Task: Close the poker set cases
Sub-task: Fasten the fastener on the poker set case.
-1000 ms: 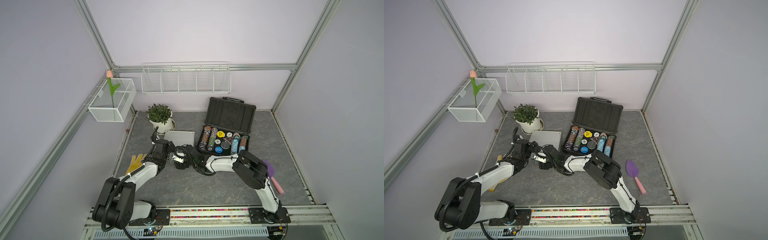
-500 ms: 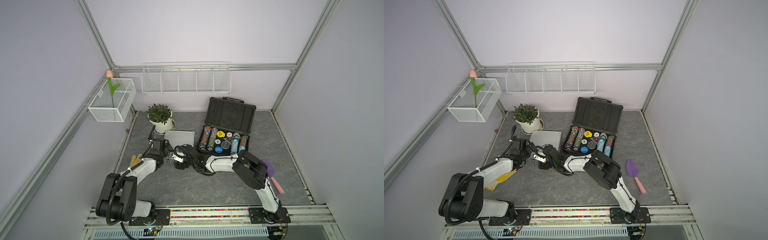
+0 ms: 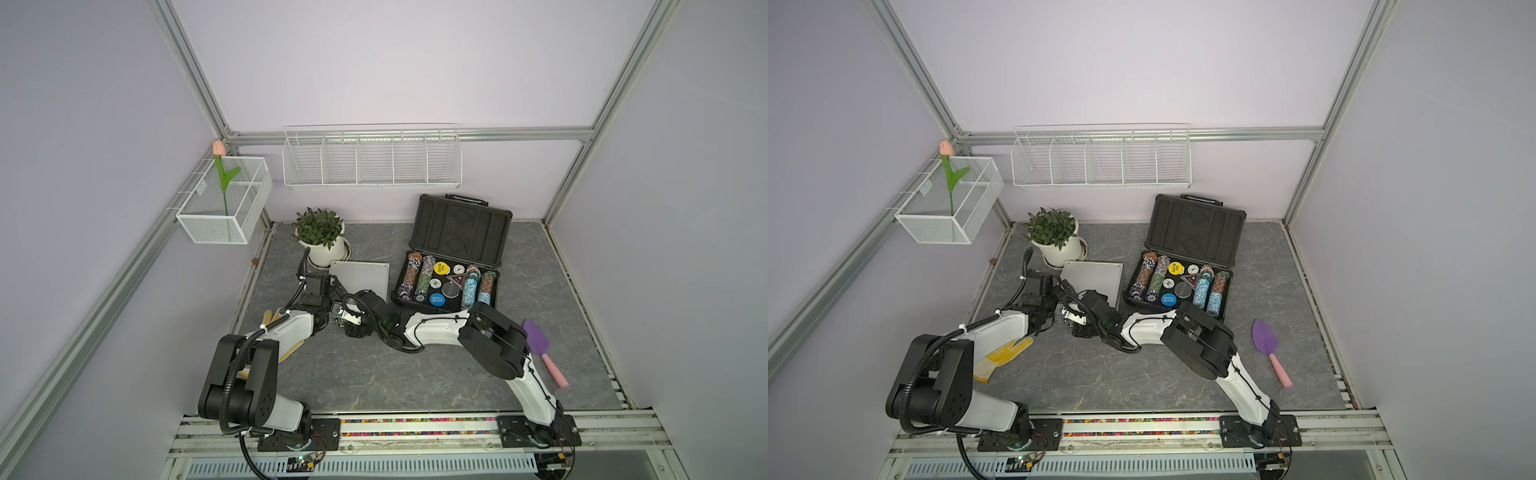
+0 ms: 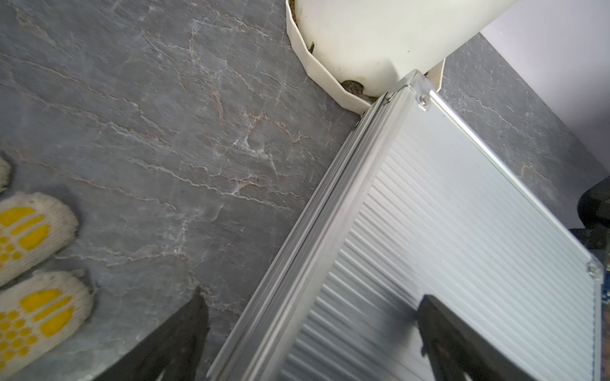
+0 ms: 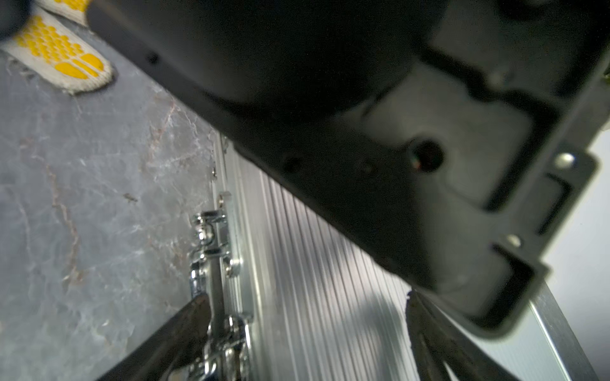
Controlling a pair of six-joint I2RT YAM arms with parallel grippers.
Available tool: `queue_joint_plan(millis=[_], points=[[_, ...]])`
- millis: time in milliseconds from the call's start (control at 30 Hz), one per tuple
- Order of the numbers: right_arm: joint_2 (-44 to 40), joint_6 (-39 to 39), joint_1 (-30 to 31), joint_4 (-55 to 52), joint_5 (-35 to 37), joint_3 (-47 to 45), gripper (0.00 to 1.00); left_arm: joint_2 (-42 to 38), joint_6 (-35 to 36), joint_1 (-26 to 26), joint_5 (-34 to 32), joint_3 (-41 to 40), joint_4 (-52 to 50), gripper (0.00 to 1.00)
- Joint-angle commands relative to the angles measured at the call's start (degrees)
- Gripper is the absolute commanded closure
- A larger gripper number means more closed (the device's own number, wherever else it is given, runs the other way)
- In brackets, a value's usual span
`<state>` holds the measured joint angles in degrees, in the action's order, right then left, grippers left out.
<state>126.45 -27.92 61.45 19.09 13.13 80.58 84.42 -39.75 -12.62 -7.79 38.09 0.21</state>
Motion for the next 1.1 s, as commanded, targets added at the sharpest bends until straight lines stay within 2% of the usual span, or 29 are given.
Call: queue_joint_plan(millis=[0,167,533,867,1067], points=[[1.14,-0.49,-0.03,0.07,3.06,0.13,0.11,2.45,-0.35,0.11,1.0,-2.05,-5.33,0.0],[0.2,-2.96,-0.39,-1.78,2.65,-1.19,0.22,1.9,-0.19,0.27,1.04,-2.31,-5.04,0.0],[-1.49,-4.91,-3.35,-17.76,-9.48,1.74,0.38,1.29,-0.18,0.58,1.45,-2.97,-4.43,0.0],[-1.24,-6.63,-5.96,-27.06,-18.72,5.29,0.45,0.56,-0.12,0.58,1.47,-3.41,-4.08,0.0],[-0.53,-7.31,-7.7,-33.04,-22.93,8.24,0.53,0.56,0.1,0.59,1.65,-3.46,-3.81,0.0]])
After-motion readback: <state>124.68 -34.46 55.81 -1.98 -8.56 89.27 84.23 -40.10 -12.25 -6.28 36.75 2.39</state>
